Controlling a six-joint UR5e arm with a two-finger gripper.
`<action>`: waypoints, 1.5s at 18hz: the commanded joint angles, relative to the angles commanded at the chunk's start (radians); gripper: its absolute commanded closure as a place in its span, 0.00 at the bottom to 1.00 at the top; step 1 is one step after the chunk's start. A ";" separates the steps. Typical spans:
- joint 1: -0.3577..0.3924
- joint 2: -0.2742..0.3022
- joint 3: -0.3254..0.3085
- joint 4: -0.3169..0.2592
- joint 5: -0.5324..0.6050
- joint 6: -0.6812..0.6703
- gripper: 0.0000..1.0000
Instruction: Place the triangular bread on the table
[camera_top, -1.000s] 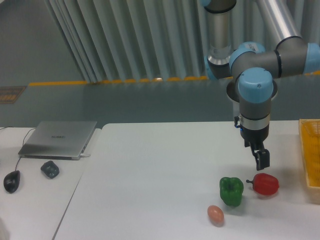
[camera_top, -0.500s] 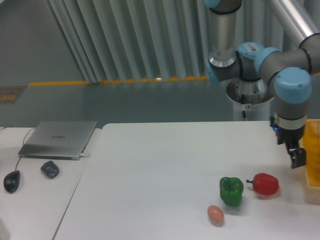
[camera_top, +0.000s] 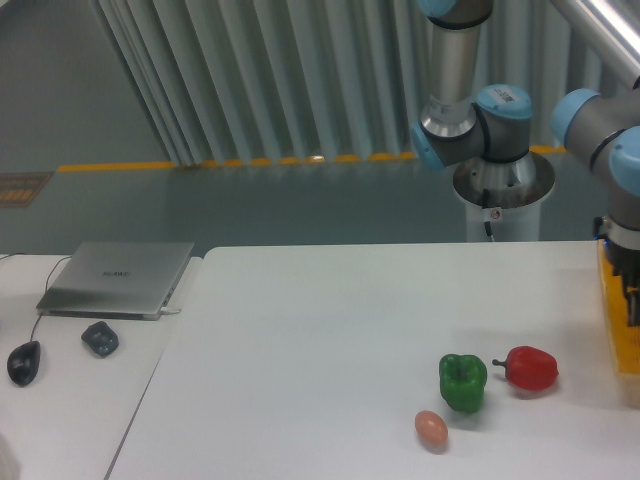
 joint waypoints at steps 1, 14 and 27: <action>0.018 0.002 0.000 -0.002 -0.002 0.002 0.00; 0.210 -0.081 -0.002 0.098 -0.009 0.285 0.00; 0.243 -0.136 -0.012 0.098 -0.078 0.133 0.00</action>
